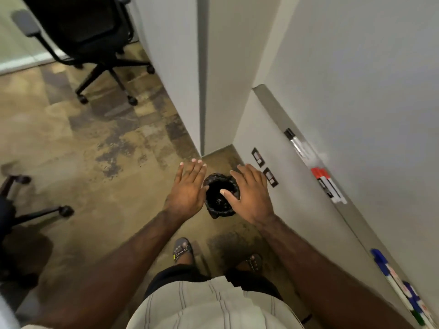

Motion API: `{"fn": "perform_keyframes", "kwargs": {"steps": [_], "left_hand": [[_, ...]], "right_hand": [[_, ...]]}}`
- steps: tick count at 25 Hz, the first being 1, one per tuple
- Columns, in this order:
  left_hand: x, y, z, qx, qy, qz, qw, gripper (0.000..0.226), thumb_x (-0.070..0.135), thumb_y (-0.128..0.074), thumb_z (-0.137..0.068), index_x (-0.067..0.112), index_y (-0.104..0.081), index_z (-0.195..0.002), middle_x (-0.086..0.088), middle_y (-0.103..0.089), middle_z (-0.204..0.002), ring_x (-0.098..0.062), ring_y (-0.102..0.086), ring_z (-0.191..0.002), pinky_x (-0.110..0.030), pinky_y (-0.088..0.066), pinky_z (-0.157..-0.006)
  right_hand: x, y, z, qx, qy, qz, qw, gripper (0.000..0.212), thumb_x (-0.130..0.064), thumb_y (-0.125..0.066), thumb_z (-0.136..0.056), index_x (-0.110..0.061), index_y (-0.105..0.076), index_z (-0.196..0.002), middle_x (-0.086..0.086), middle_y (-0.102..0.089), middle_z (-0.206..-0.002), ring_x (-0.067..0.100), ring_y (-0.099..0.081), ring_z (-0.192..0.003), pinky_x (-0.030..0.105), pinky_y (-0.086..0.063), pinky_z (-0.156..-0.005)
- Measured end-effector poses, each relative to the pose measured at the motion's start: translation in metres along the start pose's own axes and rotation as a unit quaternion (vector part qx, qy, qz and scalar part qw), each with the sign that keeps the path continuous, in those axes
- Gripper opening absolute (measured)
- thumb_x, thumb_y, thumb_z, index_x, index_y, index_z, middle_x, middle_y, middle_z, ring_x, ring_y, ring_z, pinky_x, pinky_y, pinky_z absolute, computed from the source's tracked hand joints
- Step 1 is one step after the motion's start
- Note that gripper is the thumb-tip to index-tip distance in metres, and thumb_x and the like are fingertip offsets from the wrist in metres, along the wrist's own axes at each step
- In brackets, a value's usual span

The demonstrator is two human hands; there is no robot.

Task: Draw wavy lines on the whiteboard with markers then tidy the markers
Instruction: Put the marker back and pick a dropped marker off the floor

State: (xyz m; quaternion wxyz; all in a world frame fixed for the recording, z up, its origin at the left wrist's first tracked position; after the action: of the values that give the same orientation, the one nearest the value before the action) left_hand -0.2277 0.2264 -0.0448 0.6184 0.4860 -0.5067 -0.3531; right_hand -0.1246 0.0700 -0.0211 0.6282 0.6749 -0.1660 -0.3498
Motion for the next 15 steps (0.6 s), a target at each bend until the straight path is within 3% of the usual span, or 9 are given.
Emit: {"fn": "perform_keyframes", "kwargs": {"steps": [8, 15], "left_hand": [[-0.127, -0.010, 0.061, -0.016, 0.091, -0.002, 0.996, 0.063, 0.033, -0.048, -0.107, 0.002, -0.032, -0.159, -0.017, -0.030, -0.167, -0.031, -0.020, -0.158, -0.056, -0.011, -0.129], [-0.198, -0.068, 0.109, -0.010, 0.181, -0.006, 0.983, 0.062, 0.032, -0.044, -0.107, 0.000, -0.031, -0.159, -0.019, -0.029, -0.167, -0.032, -0.021, -0.158, -0.055, -0.017, -0.128]], "right_hand": [[-0.105, -0.070, -0.050, -0.034, 0.086, 0.018, 0.996, 0.077, -0.077, -0.047, -0.094, -0.020, -0.055, -0.146, 0.005, -0.048, -0.157, 0.027, -0.030, -0.154, 0.056, -0.024, -0.125], [-0.145, -0.168, -0.061, -0.081, 0.168, 0.016, 0.982, 0.070, -0.072, -0.053, -0.095, -0.019, -0.059, -0.141, 0.006, -0.053, -0.151, 0.027, -0.037, -0.150, 0.051, -0.024, -0.125]]}}
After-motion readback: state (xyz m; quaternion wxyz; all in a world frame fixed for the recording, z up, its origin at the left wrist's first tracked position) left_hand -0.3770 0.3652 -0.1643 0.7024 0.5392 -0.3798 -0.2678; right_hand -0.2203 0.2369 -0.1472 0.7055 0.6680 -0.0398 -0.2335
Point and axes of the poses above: each hand's wrist, its own z-axis away from the middle knuckle, its own y-axis out of the back of the hand, x = y × z, the point moved 7 cm from there along -z, towards the middle knuckle
